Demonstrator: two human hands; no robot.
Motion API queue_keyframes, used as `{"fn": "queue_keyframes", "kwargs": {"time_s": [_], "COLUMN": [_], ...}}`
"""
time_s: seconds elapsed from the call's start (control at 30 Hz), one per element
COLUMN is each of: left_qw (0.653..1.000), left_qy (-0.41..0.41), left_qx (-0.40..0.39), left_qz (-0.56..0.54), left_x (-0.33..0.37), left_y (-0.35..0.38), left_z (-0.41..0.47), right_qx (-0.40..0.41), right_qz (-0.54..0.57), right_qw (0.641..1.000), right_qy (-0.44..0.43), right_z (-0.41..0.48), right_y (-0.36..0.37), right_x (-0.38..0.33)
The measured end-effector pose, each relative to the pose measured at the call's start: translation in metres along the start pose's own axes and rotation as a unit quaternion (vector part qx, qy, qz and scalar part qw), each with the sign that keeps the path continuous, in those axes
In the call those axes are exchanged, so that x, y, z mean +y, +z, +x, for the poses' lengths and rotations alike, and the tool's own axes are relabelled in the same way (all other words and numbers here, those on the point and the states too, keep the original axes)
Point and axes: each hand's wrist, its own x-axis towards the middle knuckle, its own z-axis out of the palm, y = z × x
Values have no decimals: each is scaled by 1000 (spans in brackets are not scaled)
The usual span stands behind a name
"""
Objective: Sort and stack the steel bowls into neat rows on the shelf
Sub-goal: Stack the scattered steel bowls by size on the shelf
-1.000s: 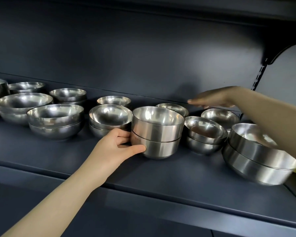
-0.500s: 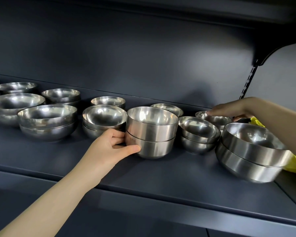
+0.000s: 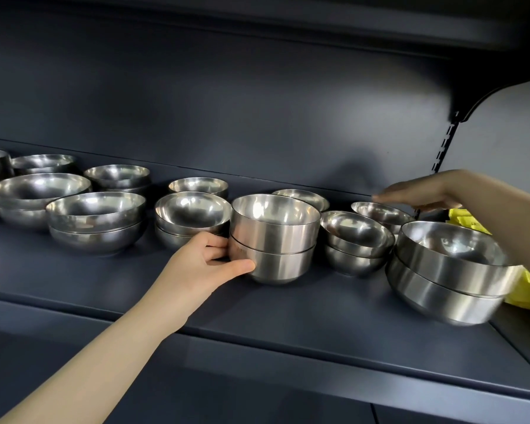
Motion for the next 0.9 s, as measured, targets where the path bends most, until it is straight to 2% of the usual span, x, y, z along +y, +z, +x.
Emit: {"fn": "queue_keyframes", "kwargs": {"time_s": [0.13,0.33,0.47,0.67,0.8,0.9], "left_qw": [1000,1000,999,997,992,989], "left_qy": [4,13,35,79,117,138], "left_qx": [-6,-15,-16,-16,-20,-3], "left_qz": [-8,-5,-1,-1,51,46], "left_x": [-1,-3,-5,-9,-5,-4], "left_y": [-1,-3,-3,-5,-7,-10], "left_z": [0,1,0,1,-12,-20], "right_qx": [28,81,154,293,411,471], "right_qz": [6,-15,-25,13,93,131], "right_qw": [999,993,979,944,898,867], "right_qy": [-15,-85,-134,-150,-124,-96], "right_z": [-33,-93,-128,-160,-173,-180], "right_y": [-5,5,21,69,102,121], "right_x": [-16,-44,-49,-37,-25,-18]}}
